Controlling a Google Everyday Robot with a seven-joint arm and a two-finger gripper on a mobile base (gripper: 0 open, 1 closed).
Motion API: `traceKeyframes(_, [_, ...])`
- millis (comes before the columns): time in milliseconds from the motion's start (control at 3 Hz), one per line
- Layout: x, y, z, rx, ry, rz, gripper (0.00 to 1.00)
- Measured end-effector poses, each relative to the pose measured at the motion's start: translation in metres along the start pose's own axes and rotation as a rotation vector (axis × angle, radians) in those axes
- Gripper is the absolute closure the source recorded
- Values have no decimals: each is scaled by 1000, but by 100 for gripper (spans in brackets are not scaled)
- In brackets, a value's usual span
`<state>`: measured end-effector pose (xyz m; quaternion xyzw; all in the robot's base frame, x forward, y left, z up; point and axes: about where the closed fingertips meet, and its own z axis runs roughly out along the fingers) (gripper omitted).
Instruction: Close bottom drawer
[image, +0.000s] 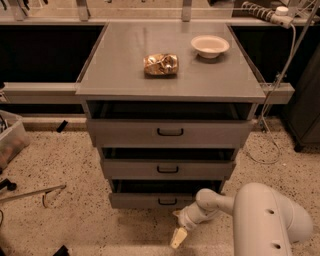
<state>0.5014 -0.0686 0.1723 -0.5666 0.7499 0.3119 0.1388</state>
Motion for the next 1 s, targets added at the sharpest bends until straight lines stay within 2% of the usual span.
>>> traceKeyframes(333, [-25,-49,-14,71,3,-47,0])
traceKeyframes(667, [-25,-49,-13,71,3,-47,0])
traceKeyframes(1000, [-24,-60,-16,83,0,-37,0])
